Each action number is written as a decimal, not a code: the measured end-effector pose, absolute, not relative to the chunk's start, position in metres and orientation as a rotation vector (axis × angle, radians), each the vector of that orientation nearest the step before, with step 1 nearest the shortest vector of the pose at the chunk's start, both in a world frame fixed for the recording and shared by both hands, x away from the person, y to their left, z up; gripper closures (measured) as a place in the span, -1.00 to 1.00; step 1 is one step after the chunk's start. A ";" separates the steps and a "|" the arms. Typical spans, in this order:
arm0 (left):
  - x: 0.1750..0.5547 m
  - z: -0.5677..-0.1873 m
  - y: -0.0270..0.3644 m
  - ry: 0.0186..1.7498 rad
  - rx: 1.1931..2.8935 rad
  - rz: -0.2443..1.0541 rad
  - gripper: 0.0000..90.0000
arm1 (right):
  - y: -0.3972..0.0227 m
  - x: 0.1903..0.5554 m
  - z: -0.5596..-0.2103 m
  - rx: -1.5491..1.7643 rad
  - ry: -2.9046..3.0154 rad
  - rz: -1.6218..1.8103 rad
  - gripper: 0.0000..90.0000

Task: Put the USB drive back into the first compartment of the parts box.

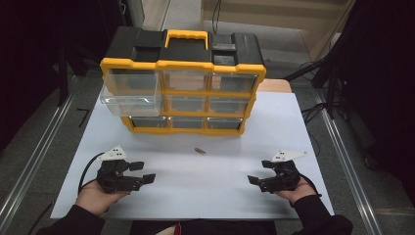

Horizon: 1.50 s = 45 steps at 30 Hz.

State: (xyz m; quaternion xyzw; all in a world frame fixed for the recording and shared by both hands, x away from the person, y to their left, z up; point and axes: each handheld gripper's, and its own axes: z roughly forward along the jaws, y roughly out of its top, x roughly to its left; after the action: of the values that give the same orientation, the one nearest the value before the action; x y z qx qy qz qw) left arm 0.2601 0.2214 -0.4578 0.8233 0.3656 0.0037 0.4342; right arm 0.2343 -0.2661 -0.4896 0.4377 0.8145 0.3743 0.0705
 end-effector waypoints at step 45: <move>0.264 -0.458 0.223 0.929 2.066 0.017 -0.50 | -0.264 0.239 -0.488 1.354 2.508 1.161 -0.70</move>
State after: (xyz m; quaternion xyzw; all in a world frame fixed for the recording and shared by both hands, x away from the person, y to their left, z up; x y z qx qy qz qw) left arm 0.2638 0.2230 -0.4576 0.8258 0.3712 0.0069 0.4245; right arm 0.2385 -0.2637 -0.4877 0.4398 0.8145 0.3770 0.0322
